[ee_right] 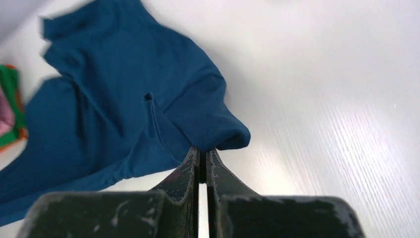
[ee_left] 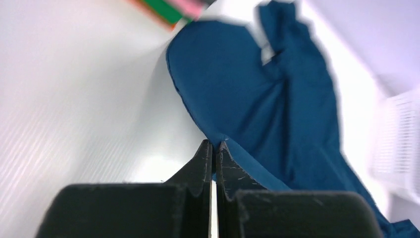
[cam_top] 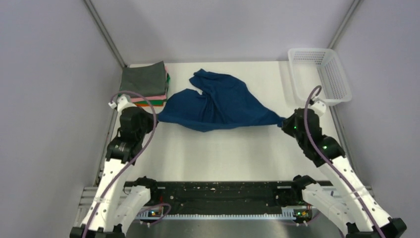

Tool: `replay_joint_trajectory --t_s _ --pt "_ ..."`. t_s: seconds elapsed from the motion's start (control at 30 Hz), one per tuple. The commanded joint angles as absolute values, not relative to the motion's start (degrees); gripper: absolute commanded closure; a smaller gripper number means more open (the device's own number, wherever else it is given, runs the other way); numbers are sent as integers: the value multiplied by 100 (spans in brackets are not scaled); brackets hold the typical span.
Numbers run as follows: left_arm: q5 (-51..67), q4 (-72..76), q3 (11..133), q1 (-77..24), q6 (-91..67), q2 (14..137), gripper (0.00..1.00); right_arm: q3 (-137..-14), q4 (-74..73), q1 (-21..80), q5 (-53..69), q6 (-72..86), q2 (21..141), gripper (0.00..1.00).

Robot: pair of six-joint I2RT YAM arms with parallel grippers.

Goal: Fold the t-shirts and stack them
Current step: Flatten out the tshirt

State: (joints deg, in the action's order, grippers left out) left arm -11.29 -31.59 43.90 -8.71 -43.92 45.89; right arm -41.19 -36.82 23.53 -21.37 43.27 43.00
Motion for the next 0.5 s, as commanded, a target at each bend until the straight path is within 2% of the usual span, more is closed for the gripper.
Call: replay_joint_trajectory --t_s 0.0,0.2,0.47 --pt "-1091 -2901 5335 -853 -4083 3856 100 -5408 -3947 2406 -2956 3698 3989 100" --pt "-733 -3228 7149 -853 -3753 3828 100 -7390 -3810 2407 -2955 3025 4098 100" --pt "-269 -3896 9857 -853 -3320 4174 100 -10353 -4202 2405 -2190 2317 4731 100"
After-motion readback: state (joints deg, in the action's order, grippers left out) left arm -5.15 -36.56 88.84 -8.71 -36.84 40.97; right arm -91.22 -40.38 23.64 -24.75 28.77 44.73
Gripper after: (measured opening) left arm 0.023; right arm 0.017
